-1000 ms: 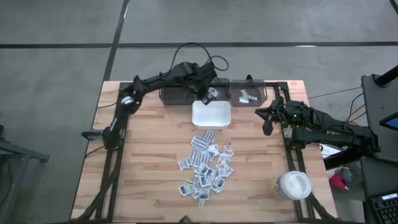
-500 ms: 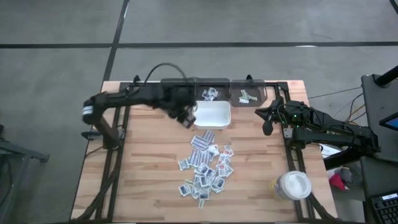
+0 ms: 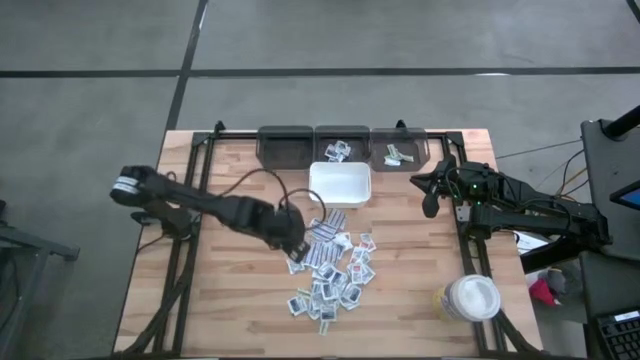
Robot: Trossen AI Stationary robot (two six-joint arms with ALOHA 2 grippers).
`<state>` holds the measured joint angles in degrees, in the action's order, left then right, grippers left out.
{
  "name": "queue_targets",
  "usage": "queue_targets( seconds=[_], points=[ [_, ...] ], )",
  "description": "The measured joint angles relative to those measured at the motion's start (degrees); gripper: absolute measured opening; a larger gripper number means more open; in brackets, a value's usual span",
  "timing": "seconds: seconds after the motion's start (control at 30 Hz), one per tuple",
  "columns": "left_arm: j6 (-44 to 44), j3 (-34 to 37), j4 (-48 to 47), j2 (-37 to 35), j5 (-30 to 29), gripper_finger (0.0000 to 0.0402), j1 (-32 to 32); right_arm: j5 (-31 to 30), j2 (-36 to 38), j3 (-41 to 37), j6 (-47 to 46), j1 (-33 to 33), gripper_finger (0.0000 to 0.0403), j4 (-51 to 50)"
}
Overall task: Pick & Place First Aid Supplies
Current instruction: Put the blue alcohol pad into the middle gray bin
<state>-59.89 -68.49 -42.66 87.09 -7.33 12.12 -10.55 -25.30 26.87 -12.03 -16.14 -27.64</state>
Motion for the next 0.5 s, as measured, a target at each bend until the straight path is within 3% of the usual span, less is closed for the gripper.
queue_targets(
  seconds=[0.17,0.5],
  points=[
    [2.0,6.9,9.4,0.0,-0.1,0.0119,2.6,0.0,0.0,0.0,0.0,0.0,0.0038,0.0],
    [1.8,11.7,12.1,0.1,-1.3,0.0120,3.7,0.0,0.0,0.0,0.0,0.0,0.0038,0.0]
  ],
)
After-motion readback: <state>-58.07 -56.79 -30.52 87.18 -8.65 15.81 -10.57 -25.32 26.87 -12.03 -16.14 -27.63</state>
